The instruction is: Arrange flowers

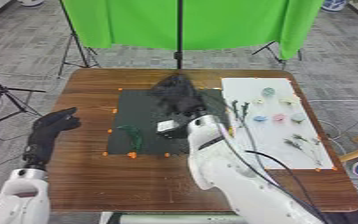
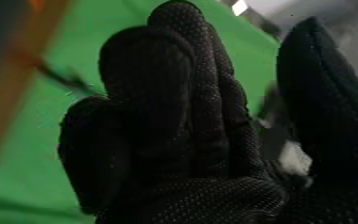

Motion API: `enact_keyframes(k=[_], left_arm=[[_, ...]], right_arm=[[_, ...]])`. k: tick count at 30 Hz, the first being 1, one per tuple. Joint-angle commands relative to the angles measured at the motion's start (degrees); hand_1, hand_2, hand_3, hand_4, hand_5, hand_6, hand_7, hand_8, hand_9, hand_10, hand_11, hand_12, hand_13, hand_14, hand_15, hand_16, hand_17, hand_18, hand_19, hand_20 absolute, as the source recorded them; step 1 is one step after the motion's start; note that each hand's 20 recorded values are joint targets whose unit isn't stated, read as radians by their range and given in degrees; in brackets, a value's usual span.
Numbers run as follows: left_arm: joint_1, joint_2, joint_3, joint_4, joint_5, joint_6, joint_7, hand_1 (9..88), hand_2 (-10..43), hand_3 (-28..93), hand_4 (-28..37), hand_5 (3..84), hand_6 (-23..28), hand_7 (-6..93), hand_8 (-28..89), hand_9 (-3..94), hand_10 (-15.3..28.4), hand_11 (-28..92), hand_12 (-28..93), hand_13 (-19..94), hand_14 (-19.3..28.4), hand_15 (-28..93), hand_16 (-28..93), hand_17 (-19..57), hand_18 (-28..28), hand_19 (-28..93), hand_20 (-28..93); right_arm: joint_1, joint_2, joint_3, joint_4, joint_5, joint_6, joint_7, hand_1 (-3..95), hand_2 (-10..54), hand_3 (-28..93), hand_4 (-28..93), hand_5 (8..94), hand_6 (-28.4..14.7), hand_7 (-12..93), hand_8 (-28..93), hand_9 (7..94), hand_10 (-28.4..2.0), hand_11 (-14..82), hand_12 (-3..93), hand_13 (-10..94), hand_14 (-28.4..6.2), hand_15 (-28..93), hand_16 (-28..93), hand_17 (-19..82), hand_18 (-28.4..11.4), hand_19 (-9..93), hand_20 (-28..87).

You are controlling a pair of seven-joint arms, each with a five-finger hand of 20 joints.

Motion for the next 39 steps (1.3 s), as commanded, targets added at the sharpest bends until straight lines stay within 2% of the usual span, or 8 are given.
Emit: enact_keyframes(k=[1, 5, 8, 11, 21, 26, 32, 39], left_arm=[[4.57, -0.01, -2.82, -1.29, -0.09, 1.24, -0.77, 35.3, -1.7, 62, -22.4, 49.1, 4.4, 17.3, -8, 52.0, 13.9, 25, 13, 44, 18.9, 29, -2, 7.8, 12.3, 9, 18], [5.61, -0.21, -3.37, -1.83, 0.42, 1.21, -1.1, 35.4, -1.5, 61, -22.2, 49.0, 4.4, 17.4, -8, 51.9, 13.9, 25, 13, 44, 18.8, 29, -2, 7.8, 12.3, 9, 18], [6.44, -0.37, -3.94, -2.24, 0.4, 1.57, -1.1, 35.6, -1.3, 61, -22.0, 49.0, 4.5, 17.3, -8, 51.8, 13.9, 25, 13, 44, 18.8, 29, -2, 7.8, 12.3, 9, 18], [6.1, -0.16, -3.81, -2.12, 0.46, 1.4, -1.04, 35.7, -1.2, 61, -21.7, 48.9, 4.4, 17.4, -8, 51.8, 13.9, 25, 13, 44, 18.8, 29, -2, 7.8, 12.3, 9, 18], [4.81, 0.3, -2.58, -1.89, 2.04, 0.45, -1.47, 35.9, -1.1, 61, -21.4, 48.8, 4.5, 17.3, -8, 51.7, 14.0, 25, 13, 44, 18.9, 29, -2, 7.8, 12.3, 9, 18], [5.62, -0.02, -2.97, -2.22, 1.76, 0.65, -1.48, 35.9, -1.1, 61, -21.3, 48.8, 4.4, 17.3, -8, 51.7, 14.0, 25, 13, 44, 18.8, 29, -2, 7.7, 12.3, 9, 18], [5.35, -0.05, -2.88, -2.09, 1.62, 0.6, -1.51, 36.0, -1.1, 61, -21.3, 48.8, 4.5, 17.3, -7, 51.6, 13.9, 25, 13, 44, 18.8, 29, -2, 7.7, 12.3, 9, 18], [5.72, -0.33, -3.07, -2.2, 1.53, 0.67, -1.52, 35.9, -1.0, 61, -21.2, 48.8, 4.5, 17.2, -8, 51.6, 13.9, 25, 13, 44, 18.8, 29, -2, 7.7, 12.4, 9, 18]], right_arm=[[-22.13, 25.14, 33.19, -13.47, -13.93, -4.57, 3.1, 36.8, -9.5, 62, -11, 74.0, -5.1, 18, -8, 85.4, -14.9, 21.8, 22.1, 94, -3.5, 51, 26, 70, -9.5, 90, 40], [-34.16, 28.21, 45.86, -11.88, -21.11, -10.89, 7.17, 34.7, -9.5, 61, -12, 73.6, -5.2, 18, -7, 85.1, -14.7, 22.9, 23.2, 94, -3.4, 51, 28, 69, -10.1, 92, 40], [-38.97, 29.29, 49.13, -9.46, -22.86, -15.48, 8.91, 33.9, -9.5, 61, -13, 73.6, -5.2, 18, -7, 84.9, -14.4, 24.3, 24.0, 94, -3.2, 52, 30, 68, -10.5, 93, 41], [-40.48, 30.13, 48.55, -6.3, -24.18, -17.45, 9.84, 32.8, -9.5, 61, -14, 73.6, -5.1, 18, -7, 84.9, -14.2, 25.3, 24.5, 94, -3.2, 52, 31, 68, -10.5, 93, 42], [-39.96, 32.35, 45.08, 1.24, -25.35, -19.86, 9.77, 33.0, -9.5, 63, -16, 73.4, -4.7, 18, -7, 84.6, -13.7, 26.7, 24.8, 94, -2.9, 53, 32, 68, -10.7, 93, 45], [-40.7, 32.38, 43.97, 2.24, -24.08, -19.89, 9.83, 33.3, -9.5, 63, -17, 73.4, -4.7, 18, -7, 84.6, -13.6, 26.9, 24.8, 94, -2.7, 53, 32, 68, -10.7, 93, 45], [-41.91, 32.23, 42.97, 2.46, -25.06, -21.33, 10.02, 34.0, -9.5, 62, -17, 74.2, -4.8, 18, -8, 85.2, -13.8, 26.7, 24.4, 94, -2.7, 53, 32, 68, -10.8, 93, 46], [-40.02, 32.88, 39.06, 3.77, -24.86, -21.31, 9.91, 39.2, -9.5, 64, -18, 75.9, -4.2, 20, -8, 86.8, -13.2, 27.1, 24.3, 94, -2.5, 54, 32, 68, -10.8, 93, 47]])
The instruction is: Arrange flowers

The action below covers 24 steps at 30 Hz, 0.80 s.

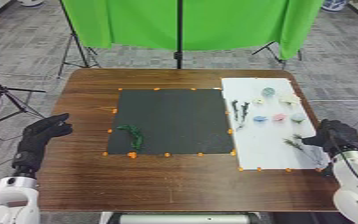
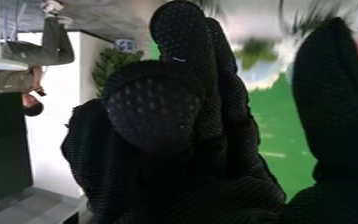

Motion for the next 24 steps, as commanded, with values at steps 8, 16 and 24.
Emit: enact_keyframes(k=[8, 16, 24], left_arm=[[1.04, -0.69, -0.18, -0.42, -0.14, 0.3, -0.79, 36.0, -0.8, 60, -21.4, 48.8, 4.5, 17.2, -8, 51.6, 14.0, 25, 13, 44, 18.8, 29, -2, 7.7, 12.4, 9, 18], [2.33, -0.51, -1.03, -0.94, -0.19, 0.33, -1.37, 35.9, -0.8, 61, -21.4, 48.8, 4.5, 17.4, -8, 51.6, 14.0, 25, 13, 44, 18.8, 29, -2, 7.7, 12.4, 9, 18], [0.93, 0.0, -0.29, -0.4, 0.35, -0.59, -1.97, 35.9, -0.6, 61, -21.4, 48.8, 4.4, 17.4, -8, 51.6, 13.9, 26, 13, 44, 18.8, 29, -2, 7.7, 12.3, 9, 18]], right_arm=[[-0.01, 0.81, 0.01, -2.96, 2.49, 5.89, 1.14, 57.2, -9.5, 56, -14, 82.9, -2.1, 25, 16, 92.5, -10.8, 32.9, 26.1, 94, -1.0, 61, 27, 71, -10.8, 93, 51], [11.92, -2.97, -5.38, -12.13, 1.6, 10.3, 0.97, 57.7, -9.5, 57, -12, 83.8, -2.6, 26, 16, 93.3, -11.2, 36.0, 27.1, 94, -0.5, 63, 25, 72, -10.5, 93, 52], [37.45, -17.57, -32.69, -7.87, 3.06, 11.41, -1.87, 58.2, -9.5, 57, -10, 84.1, -3.0, 26, 17, 93.7, -11.3, 36.2, 27.0, 94, -0.7, 64, 25, 72, -9.9, 93, 52]])
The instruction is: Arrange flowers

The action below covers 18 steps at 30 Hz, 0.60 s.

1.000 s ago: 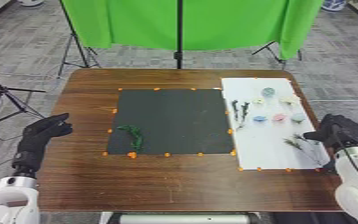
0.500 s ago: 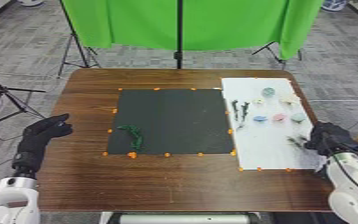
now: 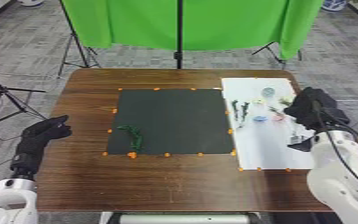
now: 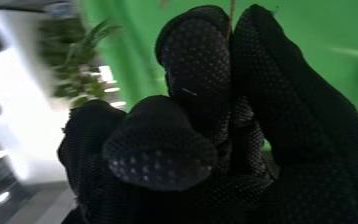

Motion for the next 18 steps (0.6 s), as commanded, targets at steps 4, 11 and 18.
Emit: enact_keyframes(k=[4, 11, 18], left_arm=[[-1.4, 0.23, 1.35, 0.75, 0.64, -1.05, -1.14, 35.9, -0.5, 61, -21.2, 48.8, 4.4, 17.3, -8, 51.6, 13.9, 25, 13, 44, 18.8, 29, -2, 7.7, 12.3, 9, 18], [-1.11, -0.07, 1.43, 0.81, 0.62, -1.16, -1.4, 35.9, -0.5, 61, -21.1, 48.8, 4.5, 17.1, -8, 51.3, 13.9, 26, 13, 44, 18.8, 29, -2, 7.7, 12.3, 9, 18], [-1.22, 0.24, 1.19, 0.78, 0.65, -1.25, -1.77, 35.9, -0.6, 61, -20.8, 48.7, 4.6, 16.9, -8, 51.3, 13.8, 25, 12, 44, 18.8, 29, -2, 7.6, 12.3, 9, 18]], right_arm=[[28.11, -21.35, -29.46, 7.41, 0.83, -0.01, -4.53, 58.2, -9.5, 57, -10, 84.2, -3.0, 26, 17, 93.7, -11.4, 36.6, 27.0, 94, -0.7, 64, 24, 72, -9.9, 93, 52], [30.89, -28.43, -36.41, 15.09, 2.06, -2.65, -4.45, 58.4, -9.5, 57, -9, 84.1, -3.1, 26, 17, 93.7, -11.4, 36.8, 26.8, 94, -0.7, 64, 24, 73, -9.7, 93, 51], [30.89, -30.67, -39.09, 18.3, 5.84, -4.06, -2.72, 58.6, -9.5, 56, -9, 84.2, -3.3, 26, 17, 93.7, -11.4, 37.0, 26.8, 94, -0.5, 64, 24, 73, -9.5, 93, 51]])
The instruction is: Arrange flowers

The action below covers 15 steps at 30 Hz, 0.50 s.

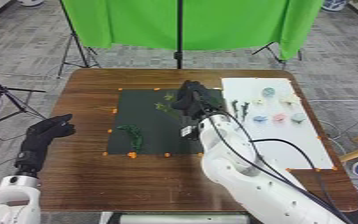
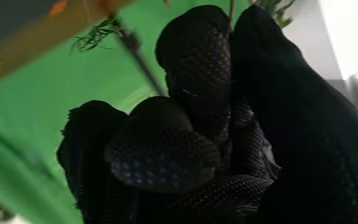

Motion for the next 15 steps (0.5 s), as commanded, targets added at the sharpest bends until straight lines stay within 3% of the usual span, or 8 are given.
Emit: enact_keyframes(k=[1, 15], left_arm=[[0.47, -0.14, -0.07, 0.23, 0.32, -0.6, -1.04, 35.9, -0.6, 61, -20.8, 48.6, 4.6, 16.9, -8, 51.2, 13.8, 25, 12, 44, 18.7, 29, -2, 7.6, 12.3, 9, 18], [0.57, -0.33, -0.27, 0.15, 0.47, -1.49, -1.8, 35.7, -0.9, 61, -20.7, 48.2, 4.5, 16.9, -7, 50.7, 13.8, 25, 12, 43, 18.7, 29, -2, 7.5, 12.3, 9, 18]], right_arm=[[-0.9, -3.65, -2.76, 2.21, 3.7, -1.76, 1.03, 58.7, -9.5, 56, -9, 84.1, -3.4, 26, 17, 93.7, -11.5, 37.0, 26.8, 94, -0.5, 64, 24, 73, -9.4, 93, 51], [-1.96, -4.65, -3.5, 3.97, 5.32, -1.14, 1.56, 57.6, -9.5, 55, -8, 83.4, -3.7, 27, 16, 93.3, -11.6, 37.0, 26.3, 94, -0.4, 63, 23, 74, -8.6, 93, 48]])
